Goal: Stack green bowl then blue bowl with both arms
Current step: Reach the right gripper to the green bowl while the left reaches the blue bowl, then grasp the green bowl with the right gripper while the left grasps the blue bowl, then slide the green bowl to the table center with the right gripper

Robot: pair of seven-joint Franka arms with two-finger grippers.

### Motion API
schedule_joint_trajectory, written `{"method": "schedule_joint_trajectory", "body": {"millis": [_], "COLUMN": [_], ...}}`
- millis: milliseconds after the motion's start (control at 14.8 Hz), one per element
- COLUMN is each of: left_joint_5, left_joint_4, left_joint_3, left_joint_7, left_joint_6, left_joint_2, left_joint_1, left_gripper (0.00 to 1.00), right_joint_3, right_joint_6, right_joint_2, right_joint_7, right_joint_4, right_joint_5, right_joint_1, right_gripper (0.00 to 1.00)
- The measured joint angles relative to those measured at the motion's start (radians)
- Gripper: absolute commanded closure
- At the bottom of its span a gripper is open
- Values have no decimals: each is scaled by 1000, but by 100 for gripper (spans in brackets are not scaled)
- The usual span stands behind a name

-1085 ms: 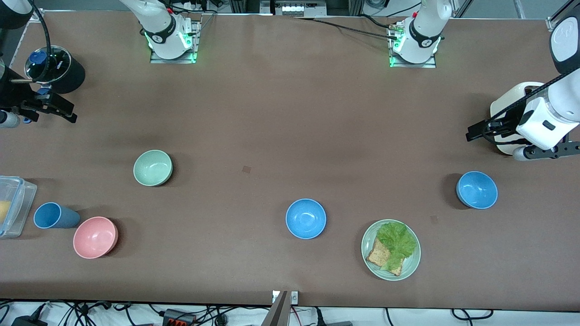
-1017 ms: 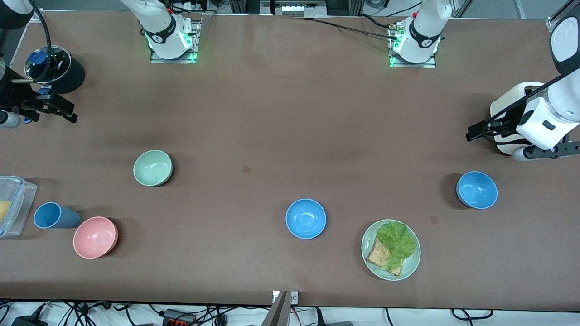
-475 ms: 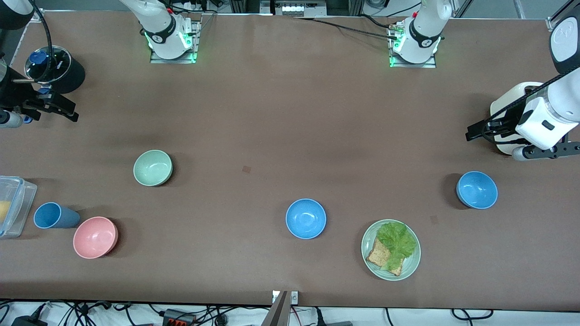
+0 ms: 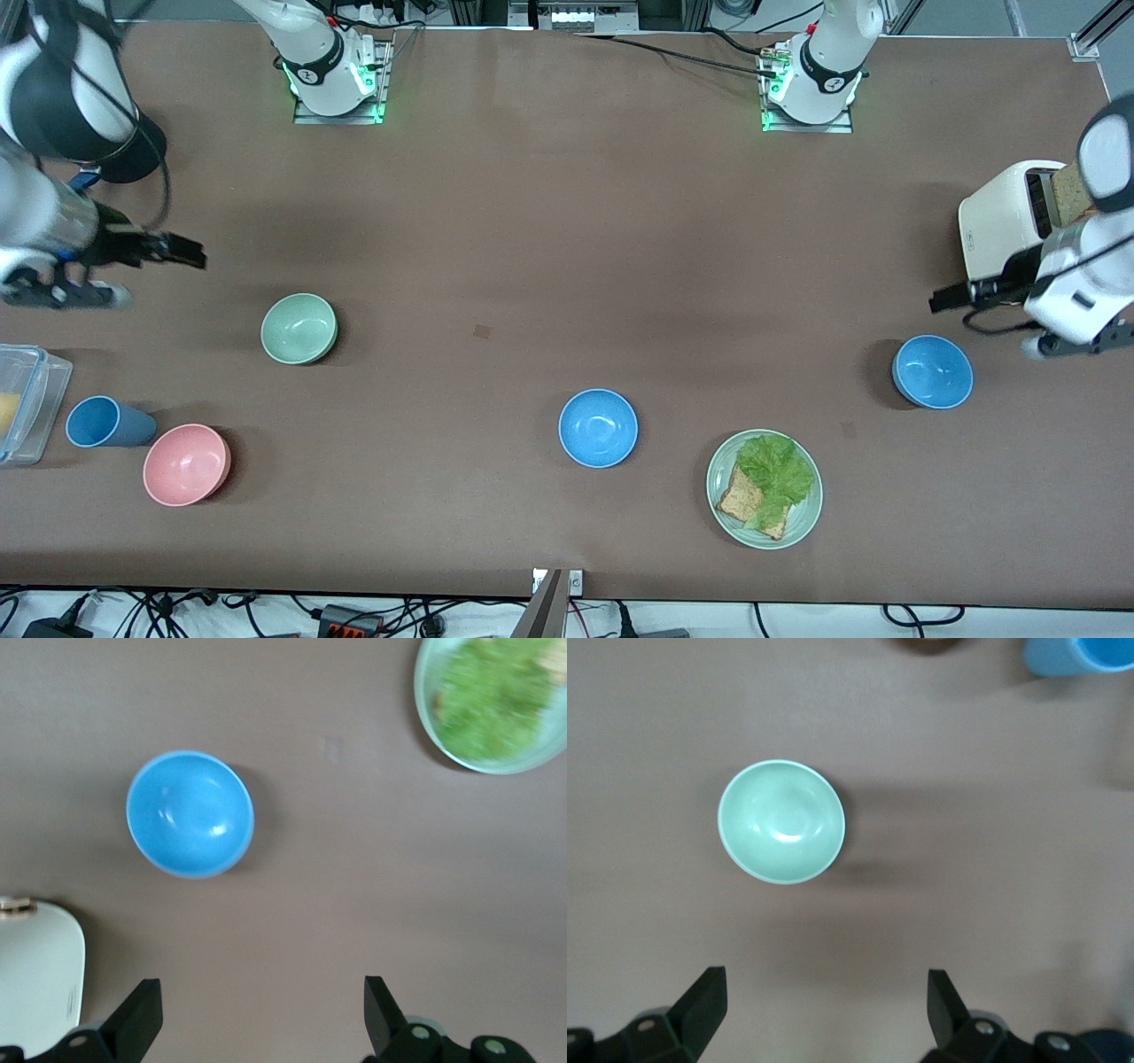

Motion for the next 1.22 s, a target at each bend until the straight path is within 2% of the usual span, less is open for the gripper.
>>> {"method": "schedule_joint_trajectory", "body": {"millis": [339,475,542,610,814,881,949,1220], "left_joint_5": [11,11,11,11,11,11,11,11], "left_joint_4": [4,26,50,73,103,106,107,122], "left_joint_3": [2,3,3,3,2,1,0,0], "left_joint_7": [131,224,257,280,341,361,379,458], "left_joint_6": [188,248,257,259,259,259,261,294], "left_joint_2": [151,214,246,274,346,368,390,425], "left_joint_1": [42,96,120,136,144,143,142,143], "left_gripper": [0,0,0,0,0,0,0,0], "right_joint_3": [1,1,1,1,1,1,1,9], "right_joint_6": [148,222,244,260,271,271,270,257], "right_joint_2": [222,290,317,340,378,381,383,382], "right_joint_7": [0,0,0,0,0,0,0,-1], "right_joint_4": [1,2,3,3,4,4,4,8], "right_joint_5": [0,0,0,0,0,0,0,0], "right_joint_1": [1,1,1,1,1,1,2,6], "right_gripper": [0,0,3,16,75,90,100,100]}}
